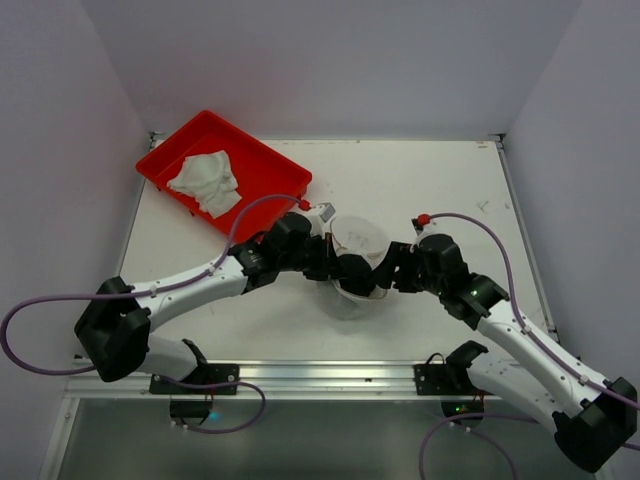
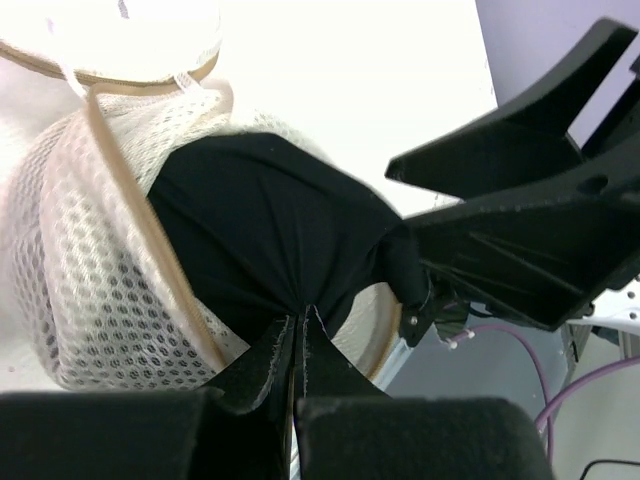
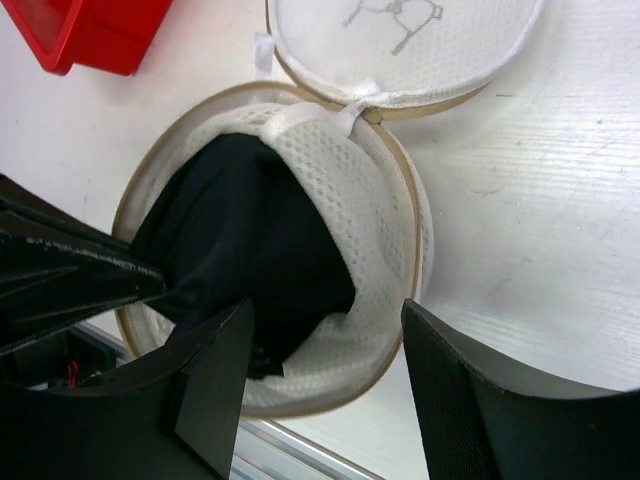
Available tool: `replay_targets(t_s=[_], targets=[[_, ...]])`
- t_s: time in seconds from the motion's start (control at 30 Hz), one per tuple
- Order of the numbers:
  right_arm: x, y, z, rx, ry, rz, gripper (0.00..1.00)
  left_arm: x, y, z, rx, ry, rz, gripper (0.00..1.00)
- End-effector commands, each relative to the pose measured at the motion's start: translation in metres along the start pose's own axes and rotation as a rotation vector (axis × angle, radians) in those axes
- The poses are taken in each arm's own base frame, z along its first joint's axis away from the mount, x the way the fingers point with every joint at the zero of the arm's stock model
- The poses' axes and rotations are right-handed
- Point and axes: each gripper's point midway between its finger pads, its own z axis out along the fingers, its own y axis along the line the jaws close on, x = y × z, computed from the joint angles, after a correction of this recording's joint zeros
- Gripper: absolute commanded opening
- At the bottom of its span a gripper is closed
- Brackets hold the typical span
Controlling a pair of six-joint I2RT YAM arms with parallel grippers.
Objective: Unzip the laundry bag and remove the bra
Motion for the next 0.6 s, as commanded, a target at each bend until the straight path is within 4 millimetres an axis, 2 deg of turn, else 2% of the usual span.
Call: replay_targets(t_s=[0.0,0.07,0.1,0.2,0.3,0.4,0.57], targets=[[-0.006,0.019,-0.013,-0.079,0.010,-0.053,0.63,-0.026,-0.008,-0.009,0.017,-0.108,0.010,0.00],[-0.005,0.018,-0.016,-0.082,0.009,-0.057,0.63,-0.030,-0.008,-0.009,0.036,-0.129,-0.014,0.00],[-0.004,0.015,-0.015,-0.074,0.005,-0.056,0.62,-0.036,-0.015,-0.012,0.068,-0.158,-0.013,0.00],[0.007,-0.007,-0.005,0.008,0.018,-0.049,0.62,-0.041,-0.023,-0.017,0.112,-0.175,-0.010,0.00],[0.018,-0.013,0.005,0.018,0.058,-0.052,0.60,-0.045,-0.026,-0.023,0.123,-0.191,-0.017,0.00],[0.021,0.000,0.006,-0.065,0.062,-0.055,0.58,-0.047,-0.025,-0.026,0.112,-0.207,-0.011,0.00],[-0.001,0.033,-0.011,-0.192,0.004,-0.082,0.58,-0.037,-0.010,-0.019,0.071,-0.179,-0.010,0.00]])
